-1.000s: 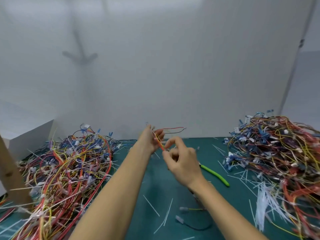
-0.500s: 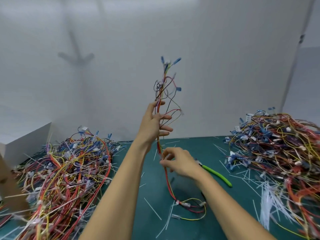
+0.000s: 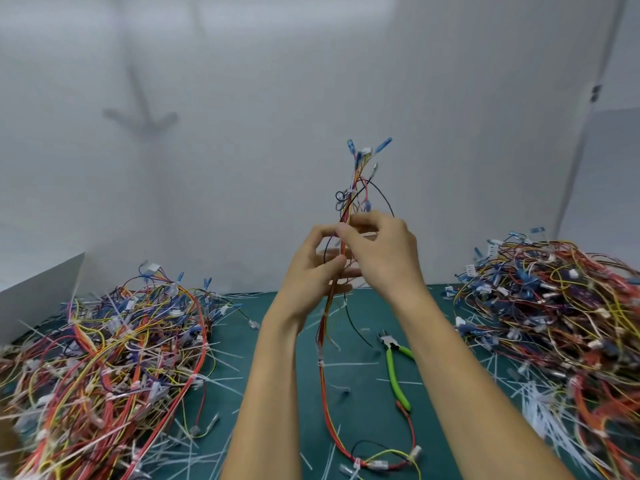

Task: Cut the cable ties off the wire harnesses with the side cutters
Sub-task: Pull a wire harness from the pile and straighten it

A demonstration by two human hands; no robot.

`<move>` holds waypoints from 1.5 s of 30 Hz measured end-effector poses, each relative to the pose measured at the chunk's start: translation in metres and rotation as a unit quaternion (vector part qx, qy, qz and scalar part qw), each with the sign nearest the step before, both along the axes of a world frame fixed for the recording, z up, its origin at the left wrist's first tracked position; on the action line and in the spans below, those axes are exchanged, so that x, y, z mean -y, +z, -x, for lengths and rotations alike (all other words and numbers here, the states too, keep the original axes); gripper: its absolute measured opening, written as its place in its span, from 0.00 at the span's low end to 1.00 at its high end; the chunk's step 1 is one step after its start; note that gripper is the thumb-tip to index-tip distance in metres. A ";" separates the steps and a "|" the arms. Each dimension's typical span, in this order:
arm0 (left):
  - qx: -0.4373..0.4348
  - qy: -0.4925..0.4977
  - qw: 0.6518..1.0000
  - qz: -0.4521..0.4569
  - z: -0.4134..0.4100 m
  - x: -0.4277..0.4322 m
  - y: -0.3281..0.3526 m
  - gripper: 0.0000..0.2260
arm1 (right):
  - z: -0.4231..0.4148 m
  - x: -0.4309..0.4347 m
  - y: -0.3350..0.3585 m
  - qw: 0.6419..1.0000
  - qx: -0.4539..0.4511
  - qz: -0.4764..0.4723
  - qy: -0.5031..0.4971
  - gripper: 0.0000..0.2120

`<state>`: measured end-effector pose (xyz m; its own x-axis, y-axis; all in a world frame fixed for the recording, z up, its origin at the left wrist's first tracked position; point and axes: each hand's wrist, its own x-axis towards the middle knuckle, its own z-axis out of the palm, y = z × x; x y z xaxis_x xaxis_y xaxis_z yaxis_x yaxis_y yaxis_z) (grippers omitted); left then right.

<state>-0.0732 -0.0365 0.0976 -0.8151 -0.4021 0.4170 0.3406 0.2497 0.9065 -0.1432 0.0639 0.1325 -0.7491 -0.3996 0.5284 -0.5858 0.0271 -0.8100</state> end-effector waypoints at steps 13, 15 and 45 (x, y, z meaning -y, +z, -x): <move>-0.018 0.229 0.973 0.024 -0.025 0.014 0.019 0.16 | -0.007 -0.001 -0.013 0.991 0.061 0.104 0.060 0.09; -0.039 0.296 0.952 0.065 -0.025 0.014 0.023 0.14 | -0.008 -0.001 -0.013 0.986 0.078 0.121 0.088 0.07; -0.040 0.192 0.979 0.057 -0.047 -0.006 0.044 0.10 | -0.016 -0.017 0.005 0.978 0.088 0.107 0.153 0.03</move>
<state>-0.0263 -0.0308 0.1414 -0.5762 -0.6193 0.5334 0.2708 0.4711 0.8395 -0.1274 0.0805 0.1374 -0.6992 -0.5130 0.4980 -0.3907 -0.3092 -0.8670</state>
